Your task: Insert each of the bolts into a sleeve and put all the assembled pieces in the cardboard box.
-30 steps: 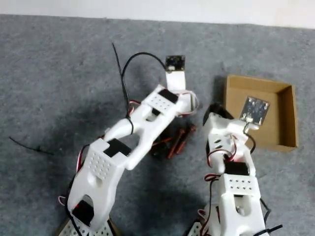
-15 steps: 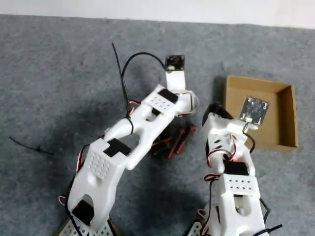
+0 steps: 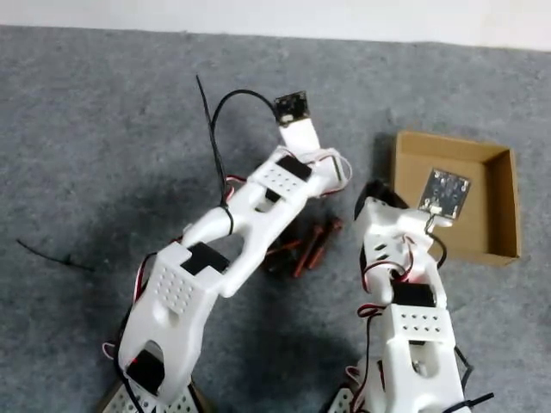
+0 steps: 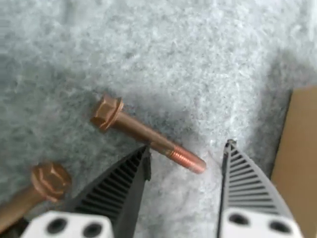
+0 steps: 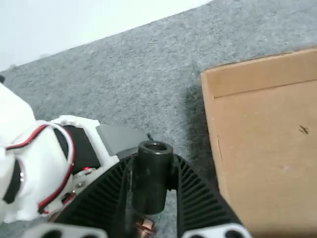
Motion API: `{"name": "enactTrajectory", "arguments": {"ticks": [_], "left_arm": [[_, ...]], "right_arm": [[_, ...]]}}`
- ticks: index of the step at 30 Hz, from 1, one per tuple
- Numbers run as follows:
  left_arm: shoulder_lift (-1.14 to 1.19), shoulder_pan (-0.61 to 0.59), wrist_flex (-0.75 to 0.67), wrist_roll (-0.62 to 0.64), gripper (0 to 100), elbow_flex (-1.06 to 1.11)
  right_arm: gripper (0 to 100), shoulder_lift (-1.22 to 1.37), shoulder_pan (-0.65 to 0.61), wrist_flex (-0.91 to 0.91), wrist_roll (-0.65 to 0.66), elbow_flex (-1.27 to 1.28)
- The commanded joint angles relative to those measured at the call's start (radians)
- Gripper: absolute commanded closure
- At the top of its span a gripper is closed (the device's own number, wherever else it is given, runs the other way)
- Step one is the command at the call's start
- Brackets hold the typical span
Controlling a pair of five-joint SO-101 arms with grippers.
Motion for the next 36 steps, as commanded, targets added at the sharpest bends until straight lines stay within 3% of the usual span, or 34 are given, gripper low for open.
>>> {"name": "enactTrajectory", "arguments": {"ticks": [1, 19, 36], "left_arm": [[-0.019, -0.068, 0.006, 0.084, 78, -0.039], [-0.01, -0.056, 0.103, 0.144, 78, -0.033], [0.13, -0.07, 0.173, 0.146, 79, -0.179]], "right_arm": [[99.4, -0.022, 0.007, -0.035, 0.012, -0.019], [99.4, -0.022, 0.007, -0.035, 0.012, -0.019], [99.4, -0.022, 0.007, -0.035, 0.012, -0.019]]}}
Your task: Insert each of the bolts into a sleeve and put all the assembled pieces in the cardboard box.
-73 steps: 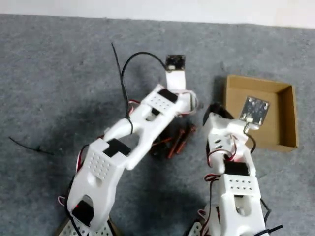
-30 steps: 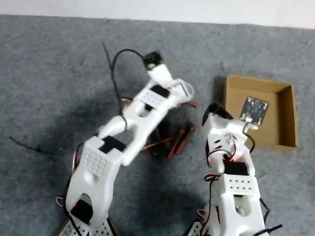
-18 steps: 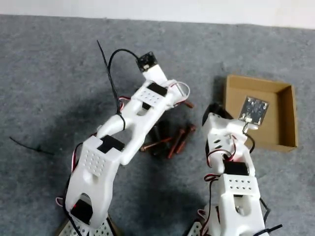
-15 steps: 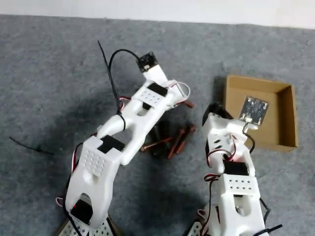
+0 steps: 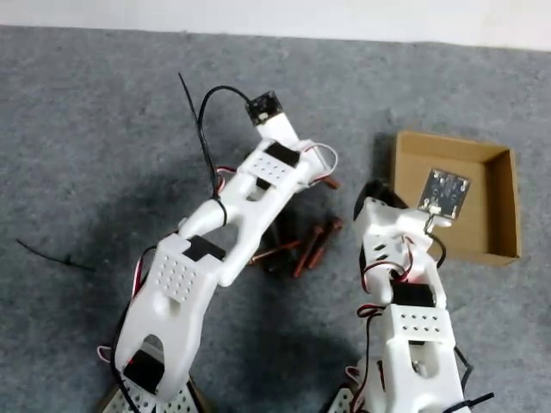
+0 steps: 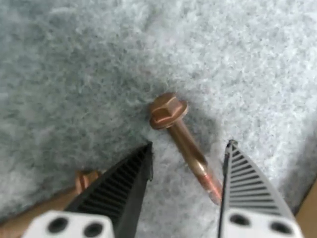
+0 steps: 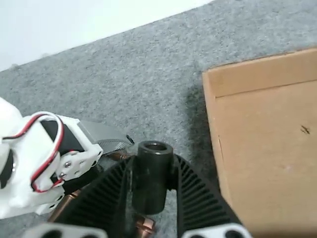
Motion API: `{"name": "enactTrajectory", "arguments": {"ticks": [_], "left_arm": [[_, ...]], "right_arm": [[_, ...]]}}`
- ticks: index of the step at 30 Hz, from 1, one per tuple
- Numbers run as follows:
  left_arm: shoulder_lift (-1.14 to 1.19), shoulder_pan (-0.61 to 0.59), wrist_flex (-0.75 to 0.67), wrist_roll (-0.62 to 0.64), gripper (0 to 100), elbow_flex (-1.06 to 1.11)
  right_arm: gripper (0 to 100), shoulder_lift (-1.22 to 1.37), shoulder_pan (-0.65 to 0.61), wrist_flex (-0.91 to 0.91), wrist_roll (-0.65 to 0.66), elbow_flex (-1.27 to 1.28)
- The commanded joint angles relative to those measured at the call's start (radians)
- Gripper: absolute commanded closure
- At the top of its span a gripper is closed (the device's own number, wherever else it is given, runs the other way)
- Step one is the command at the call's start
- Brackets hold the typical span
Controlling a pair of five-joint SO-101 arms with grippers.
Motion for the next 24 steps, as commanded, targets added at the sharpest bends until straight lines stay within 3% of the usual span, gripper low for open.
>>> {"name": "enactTrajectory", "arguments": {"ticks": [1, 5, 8, 11, 16, 21, 24], "left_arm": [[0.005, -0.002, 0.009, 0.009, 81, -0.025], [0.007, -0.021, 0.005, 0.005, 100, -0.025], [0.007, -0.031, 0.005, 0.005, 96, -0.027], [0.001, -0.03, 0.005, -0.009, 100, -0.027], [-0.056, -0.033, 0.008, -0.17, 100, -0.042], [-0.157, -0.054, -0.006, -0.221, 100, 0.038], [-0.208, -0.058, -0.104, -0.276, 100, 0.13]], "right_arm": [[99.4, -0.022, 0.008, -0.035, 0.012, -0.019], [99.4, -0.022, 0.008, -0.035, 0.012, -0.019], [99.4, -0.022, 0.008, -0.035, 0.012, -0.019], [99.4, -0.021, 0.008, -0.035, 0.012, -0.019], [99.4, -0.021, -0.008, -0.035, 0.023, -0.016], [99.4, -0.021, -0.101, -0.064, 0.203, -0.012], [99.4, -0.021, -0.127, -0.162, 0.227, 0.031]]}}
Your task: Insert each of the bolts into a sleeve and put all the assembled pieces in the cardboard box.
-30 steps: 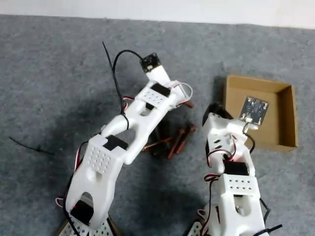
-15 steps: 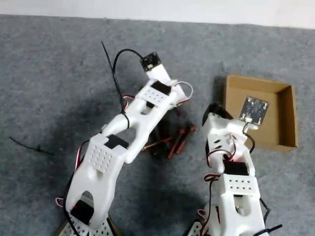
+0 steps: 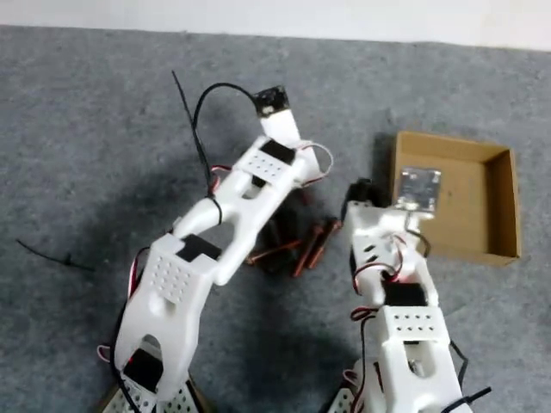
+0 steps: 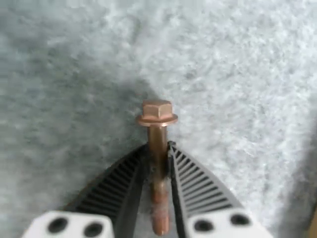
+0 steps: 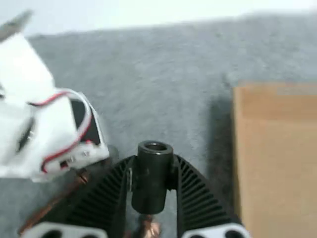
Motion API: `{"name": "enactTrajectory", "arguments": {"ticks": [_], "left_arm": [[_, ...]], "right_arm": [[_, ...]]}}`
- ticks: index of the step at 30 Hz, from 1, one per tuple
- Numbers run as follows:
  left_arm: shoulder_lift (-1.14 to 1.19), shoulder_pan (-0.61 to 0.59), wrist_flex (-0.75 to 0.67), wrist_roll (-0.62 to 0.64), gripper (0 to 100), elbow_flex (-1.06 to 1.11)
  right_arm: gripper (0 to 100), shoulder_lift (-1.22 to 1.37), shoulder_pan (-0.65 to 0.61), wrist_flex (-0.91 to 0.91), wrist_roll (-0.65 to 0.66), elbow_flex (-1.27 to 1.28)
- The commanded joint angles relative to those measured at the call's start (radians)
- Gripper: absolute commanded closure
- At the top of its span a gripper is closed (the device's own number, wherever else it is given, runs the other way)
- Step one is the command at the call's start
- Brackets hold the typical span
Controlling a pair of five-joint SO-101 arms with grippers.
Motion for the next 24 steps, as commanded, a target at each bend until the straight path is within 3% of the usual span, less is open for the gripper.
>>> {"name": "enactTrajectory", "arguments": {"ticks": [1, 4, 12, 19, 24], "left_arm": [[-0.134, -0.024, -0.124, -0.051, 100, 0.087], [-0.229, -0.024, -0.253, -0.074, 100, 0.237], [-0.593, -0.022, -0.606, -0.098, 100, 0.707], [-0.878, 0.002, -0.872, -0.239, 100, 1.056], [-0.99, 0.012, -1.126, -0.334, 100, 1.267]], "right_arm": [[99.4, -0.021, -0.035, -0.134, 0.032, 0.039], [99.4, -0.021, -0.035, -0.219, 0.032, 0.079], [99.4, -0.021, -0.036, -0.237, 0.032, 0.114], [99.4, -0.021, -0.041, -0.237, 0.032, 0.117], [99.4, -0.027, -0.113, -0.239, 0.04, 0.148]]}}
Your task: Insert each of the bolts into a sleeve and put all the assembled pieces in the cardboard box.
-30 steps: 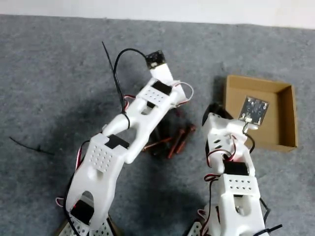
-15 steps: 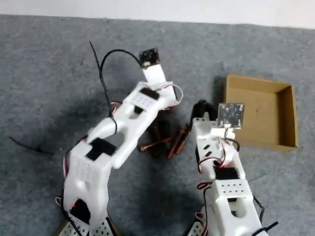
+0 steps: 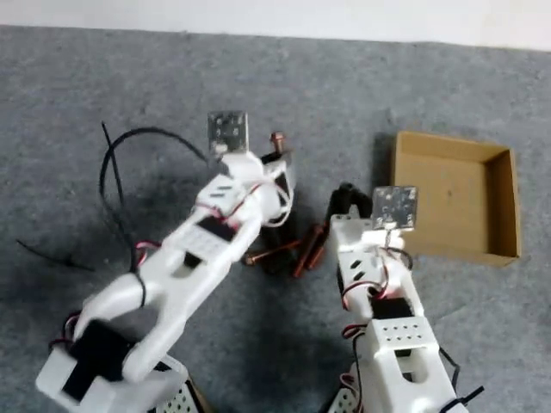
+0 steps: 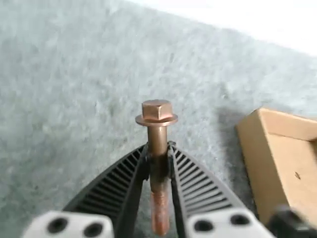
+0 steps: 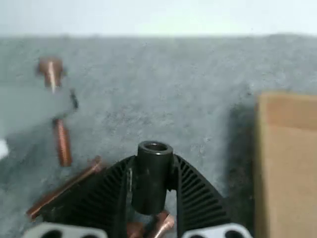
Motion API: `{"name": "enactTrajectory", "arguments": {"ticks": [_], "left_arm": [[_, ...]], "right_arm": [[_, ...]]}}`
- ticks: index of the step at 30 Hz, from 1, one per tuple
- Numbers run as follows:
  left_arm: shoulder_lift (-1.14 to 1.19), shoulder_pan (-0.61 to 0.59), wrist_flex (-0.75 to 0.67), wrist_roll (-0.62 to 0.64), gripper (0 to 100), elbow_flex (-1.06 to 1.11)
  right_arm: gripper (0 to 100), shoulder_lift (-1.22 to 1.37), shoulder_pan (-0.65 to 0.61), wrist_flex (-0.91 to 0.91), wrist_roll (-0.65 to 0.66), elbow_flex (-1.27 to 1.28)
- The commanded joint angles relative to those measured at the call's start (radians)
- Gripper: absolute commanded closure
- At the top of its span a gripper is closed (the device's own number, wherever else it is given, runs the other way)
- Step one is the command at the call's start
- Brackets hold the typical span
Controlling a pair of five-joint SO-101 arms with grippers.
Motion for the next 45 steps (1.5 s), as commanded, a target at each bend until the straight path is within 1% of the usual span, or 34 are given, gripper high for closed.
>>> {"name": "enactTrajectory", "arguments": {"ticks": [1, 4, 8, 10, 13, 17, 20, 23, 25, 30, 37, 41, 43, 45], "left_arm": [[-0.111, 0.016, -0.213, -0.068, 100, 0.111], [-0.14, 0.01, -0.37, -0.115, 100, 0.211], [-0.168, 0.01, -0.552, -0.184, 100, 0.321], [-0.186, 0.013, -0.617, -0.213, 100, 0.361], [-0.217, 0.012, -0.663, -0.216, 100, 0.398], [-0.275, -0.004, -0.664, -0.215, 100, 0.417], [-0.321, -0.001, -0.678, -0.215, 100, 0.45], [-0.387, 0.001, -0.775, -0.215, 100, 0.518], [-0.429, 0.001, -0.832, -0.215, 100, 0.559], [-0.515, 0.025, -0.847, -0.213, 100, 0.638], [-0.704, 0.105, -0.844, -0.215, 100, 0.757], [-0.808, 0.102, -0.841, -0.216, 100, 0.783], [-0.842, 0.101, -0.827, -0.216, 100, 0.785], [-0.865, 0.102, -0.775, -0.215, 100, 0.785]], "right_arm": [[99.4, -0.025, -0.048, -0.036, 0.041, -0.013], [99.4, -0.022, -0.076, -0.036, 0.123, -0.012], [99.4, -0.028, -0.088, -0.042, 0.129, 0.01], [99.4, -0.03, -0.088, -0.094, 0.129, 0.024], [99.4, -0.03, -0.088, -0.191, 0.13, 0.067], [99.4, -0.03, -0.131, -0.263, 0.132, 0.107], [99.4, -0.03, -0.177, -0.269, 0.199, 0.107], [99.4, -0.027, -0.22, -0.269, 0.27, 0.107], [99.4, -0.028, -0.228, -0.269, 0.273, 0.107], [99.4, -0.028, -0.229, -0.292, 0.276, 0.107], [99.4, -0.028, -0.232, -0.55, 0.278, 0.203], [99.4, -0.028, -0.265, -0.622, 0.284, 0.254], [99.4, -0.028, -0.292, -0.627, 0.334, 0.26], [99.4, -0.022, -0.315, -0.624, 0.377, 0.26]]}}
